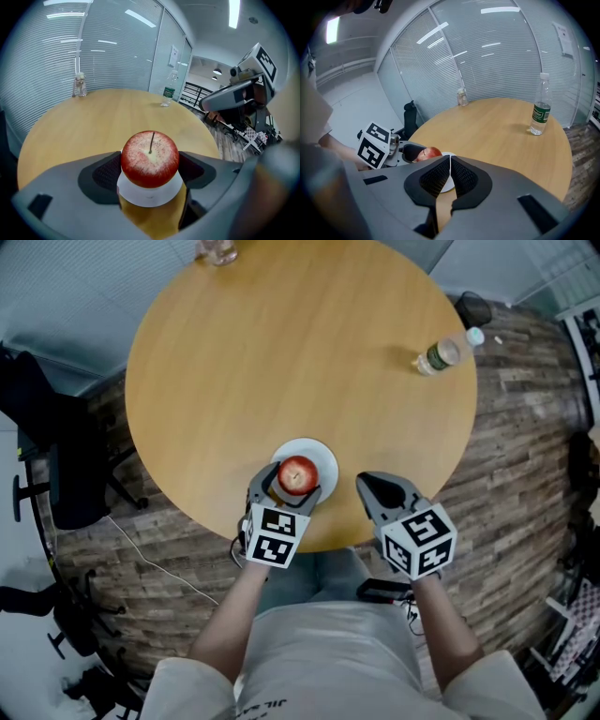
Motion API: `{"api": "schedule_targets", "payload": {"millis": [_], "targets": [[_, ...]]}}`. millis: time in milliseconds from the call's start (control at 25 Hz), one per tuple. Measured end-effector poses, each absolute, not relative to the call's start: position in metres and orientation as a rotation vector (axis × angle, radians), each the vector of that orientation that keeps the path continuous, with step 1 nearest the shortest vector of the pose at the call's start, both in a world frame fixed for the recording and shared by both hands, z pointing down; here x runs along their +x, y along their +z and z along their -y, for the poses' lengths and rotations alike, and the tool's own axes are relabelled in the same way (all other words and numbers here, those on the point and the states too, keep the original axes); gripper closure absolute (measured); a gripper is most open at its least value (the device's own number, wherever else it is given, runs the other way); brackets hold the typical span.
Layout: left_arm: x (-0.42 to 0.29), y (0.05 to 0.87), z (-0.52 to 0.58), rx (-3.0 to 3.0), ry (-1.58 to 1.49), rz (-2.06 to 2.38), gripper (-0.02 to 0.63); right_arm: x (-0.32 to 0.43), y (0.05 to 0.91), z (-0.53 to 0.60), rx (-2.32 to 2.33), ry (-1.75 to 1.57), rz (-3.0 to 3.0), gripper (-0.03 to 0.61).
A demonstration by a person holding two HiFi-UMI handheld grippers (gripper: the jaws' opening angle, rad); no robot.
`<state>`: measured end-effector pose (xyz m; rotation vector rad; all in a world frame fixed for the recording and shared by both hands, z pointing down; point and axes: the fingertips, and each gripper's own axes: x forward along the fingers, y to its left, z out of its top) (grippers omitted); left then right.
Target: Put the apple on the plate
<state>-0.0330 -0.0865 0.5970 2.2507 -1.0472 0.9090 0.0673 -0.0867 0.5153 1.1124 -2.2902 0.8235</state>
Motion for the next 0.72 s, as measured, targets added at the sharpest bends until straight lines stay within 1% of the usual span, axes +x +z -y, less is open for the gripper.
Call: {"api": "schedule_targets", "payload": {"millis": [720], "targets": [[-0.027, 0.621, 0.091, 2.247, 0.939, 1.019, 0.233, 0.068, 0.527, 0.085, 1.112, 0.869, 2.268, 0.548]]}}
